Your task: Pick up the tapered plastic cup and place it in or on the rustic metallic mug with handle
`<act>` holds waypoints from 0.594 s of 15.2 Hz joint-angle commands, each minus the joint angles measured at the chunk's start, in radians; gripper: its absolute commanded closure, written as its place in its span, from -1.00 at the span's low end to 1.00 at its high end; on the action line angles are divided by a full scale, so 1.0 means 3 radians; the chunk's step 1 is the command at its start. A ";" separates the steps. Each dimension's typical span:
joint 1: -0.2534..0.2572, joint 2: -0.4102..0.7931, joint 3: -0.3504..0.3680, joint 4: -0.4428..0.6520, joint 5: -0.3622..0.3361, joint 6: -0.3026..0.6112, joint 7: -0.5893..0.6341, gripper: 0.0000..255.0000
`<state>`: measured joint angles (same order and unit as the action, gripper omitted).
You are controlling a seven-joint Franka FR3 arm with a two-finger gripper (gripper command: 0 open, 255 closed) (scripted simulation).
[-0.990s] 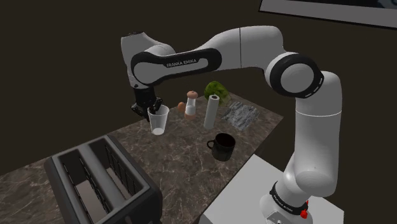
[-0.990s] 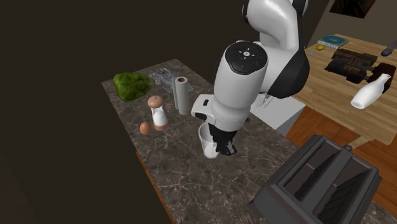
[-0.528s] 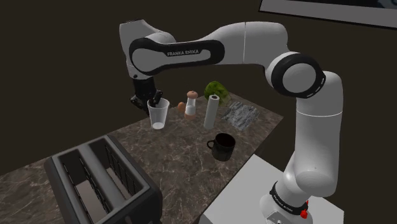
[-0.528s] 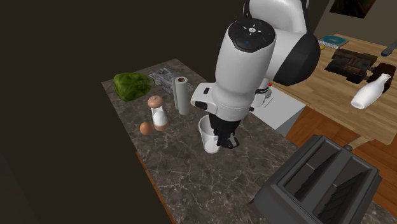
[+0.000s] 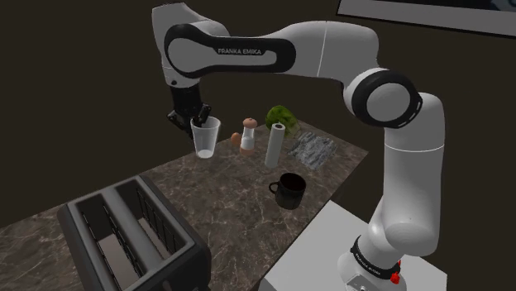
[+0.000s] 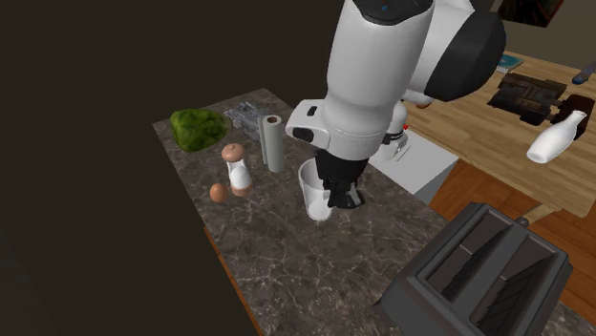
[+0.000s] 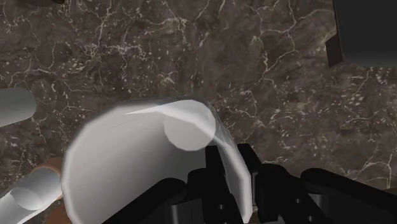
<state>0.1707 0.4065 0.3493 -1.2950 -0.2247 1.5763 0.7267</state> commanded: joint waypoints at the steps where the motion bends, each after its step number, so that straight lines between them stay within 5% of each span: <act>1: 0.0011 0.0014 0.0000 0.0115 -0.0004 -0.0100 -0.0013 1.00; 2: 0.0014 0.0018 0.0000 0.0140 -0.0005 -0.0122 -0.0015 1.00; 9: -0.0325 -0.1109 -0.0023 -0.1280 0.0341 0.0259 -0.0271 1.00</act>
<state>0.0861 0.1193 0.3469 -1.6252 -0.1369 1.6414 0.6616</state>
